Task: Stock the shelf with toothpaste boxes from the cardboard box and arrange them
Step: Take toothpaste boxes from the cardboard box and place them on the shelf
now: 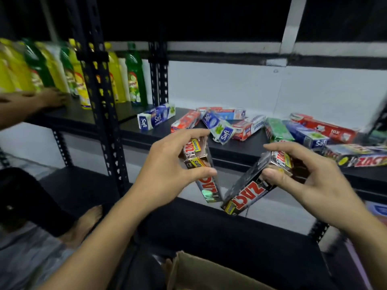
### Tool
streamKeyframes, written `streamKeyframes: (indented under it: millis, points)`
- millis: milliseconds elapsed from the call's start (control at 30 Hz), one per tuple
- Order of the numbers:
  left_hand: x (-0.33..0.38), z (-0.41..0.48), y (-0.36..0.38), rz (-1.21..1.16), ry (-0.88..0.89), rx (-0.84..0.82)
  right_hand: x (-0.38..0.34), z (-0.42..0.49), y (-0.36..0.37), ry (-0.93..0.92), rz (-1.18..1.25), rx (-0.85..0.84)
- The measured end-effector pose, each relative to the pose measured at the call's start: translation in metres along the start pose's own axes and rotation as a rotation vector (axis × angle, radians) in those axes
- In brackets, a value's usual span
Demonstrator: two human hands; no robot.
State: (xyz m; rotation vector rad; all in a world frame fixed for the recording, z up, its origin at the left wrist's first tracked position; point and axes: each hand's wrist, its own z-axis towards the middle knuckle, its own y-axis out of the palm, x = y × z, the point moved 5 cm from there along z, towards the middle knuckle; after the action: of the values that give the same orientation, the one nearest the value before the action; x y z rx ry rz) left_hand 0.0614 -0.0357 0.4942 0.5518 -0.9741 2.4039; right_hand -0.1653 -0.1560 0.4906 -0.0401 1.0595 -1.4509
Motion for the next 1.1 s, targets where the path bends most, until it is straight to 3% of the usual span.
streamKeyframes:
  millis: [367, 533, 767, 933, 1100]
  points:
    - [0.024, 0.029, -0.061, 0.171, 0.089, 0.254, -0.024, 0.051, -0.025, -0.112, 0.164, 0.283]
    - [0.016, 0.042, -0.073, 0.162, 0.108, 0.388, -0.025, 0.068, -0.035, -0.080, 0.241, 0.404]
    - [-0.033, 0.065, -0.069, 0.178, 0.035, 0.515, 0.002, 0.095, -0.037, 0.036, 0.131, 0.633]
    - [-0.073, 0.083, -0.061, 0.170, -0.058, 0.603, 0.032, 0.120, -0.028, 0.121, 0.087, 0.637]
    - [-0.099, 0.111, -0.054, 0.080, -0.159, 0.632, 0.087, 0.156, -0.023, 0.257, 0.328, 0.558]
